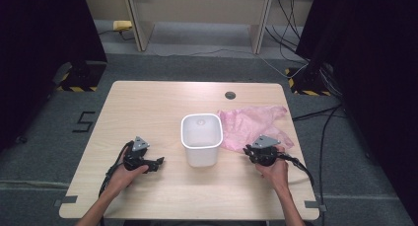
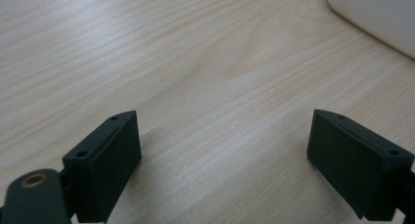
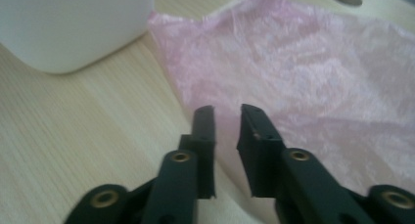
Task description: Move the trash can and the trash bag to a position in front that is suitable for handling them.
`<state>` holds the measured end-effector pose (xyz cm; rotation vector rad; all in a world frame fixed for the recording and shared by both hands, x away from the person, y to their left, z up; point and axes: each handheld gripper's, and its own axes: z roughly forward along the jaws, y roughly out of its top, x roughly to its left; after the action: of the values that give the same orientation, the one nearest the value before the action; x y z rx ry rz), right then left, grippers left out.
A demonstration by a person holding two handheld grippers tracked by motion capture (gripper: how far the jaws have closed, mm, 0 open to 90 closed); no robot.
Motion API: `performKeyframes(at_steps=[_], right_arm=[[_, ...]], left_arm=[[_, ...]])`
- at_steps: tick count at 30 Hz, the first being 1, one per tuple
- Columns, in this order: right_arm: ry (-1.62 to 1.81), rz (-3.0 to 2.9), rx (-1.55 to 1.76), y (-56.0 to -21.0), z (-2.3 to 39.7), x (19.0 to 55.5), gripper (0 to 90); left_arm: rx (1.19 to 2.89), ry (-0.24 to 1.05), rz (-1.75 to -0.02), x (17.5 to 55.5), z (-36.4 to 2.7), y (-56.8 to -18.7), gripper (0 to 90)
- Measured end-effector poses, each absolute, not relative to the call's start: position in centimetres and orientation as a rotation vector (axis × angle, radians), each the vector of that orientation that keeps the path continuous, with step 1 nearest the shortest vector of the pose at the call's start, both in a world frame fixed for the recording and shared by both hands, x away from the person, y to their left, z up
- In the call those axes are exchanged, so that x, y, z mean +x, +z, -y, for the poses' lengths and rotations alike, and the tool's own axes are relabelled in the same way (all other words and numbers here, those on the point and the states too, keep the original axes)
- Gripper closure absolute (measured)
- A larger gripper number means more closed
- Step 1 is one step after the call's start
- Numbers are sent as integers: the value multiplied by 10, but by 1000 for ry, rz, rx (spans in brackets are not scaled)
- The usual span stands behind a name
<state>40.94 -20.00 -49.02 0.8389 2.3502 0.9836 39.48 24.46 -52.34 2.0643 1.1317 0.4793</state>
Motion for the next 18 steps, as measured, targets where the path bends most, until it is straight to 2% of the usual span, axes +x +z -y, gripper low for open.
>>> performKeyframes(at_steps=[1, 2, 4, 8, 9, 10, 11, 12, 13, 15, 18], right_arm=[[984, -2347, 826, -490, 194, 409, 647], [984, -2347, 826, -490, 194, 409, 647], [940, -2370, 758, -494, 180, 412, 550], [905, -2382, 757, -498, 170, 420, 550], [872, -2389, 756, -501, 168, 427, 603], [872, -2389, 756, -501, 168, 427, 603], [813, -2424, 767, -505, 167, 430, 705], [828, -2420, 752, -506, 169, 430, 764], [828, -2420, 752, -506, 169, 430, 764], [786, -2435, 724, -504, 176, 427, 888], [799, -2431, 714, -501, 184, 426, 900]], left_arm=[[2064, 479, -1132, 395, -245, -523, 117], [2064, 479, -1131, 395, -245, -523, 117], [2066, 479, -1131, 395, -245, -523, 115], [2068, 480, -1129, 395, -244, -523, 113], [2069, 480, -1129, 395, -244, -523, 113], [2069, 480, -1129, 395, -244, -523, 113], [2069, 480, -1129, 395, -244, -523, 113], [2069, 479, -1128, 395, -244, -523, 112], [2069, 479, -1128, 395, -244, -523, 112], [2068, 480, -1129, 395, -244, -523, 112], [2067, 479, -1129, 395, -244, -523, 113]])
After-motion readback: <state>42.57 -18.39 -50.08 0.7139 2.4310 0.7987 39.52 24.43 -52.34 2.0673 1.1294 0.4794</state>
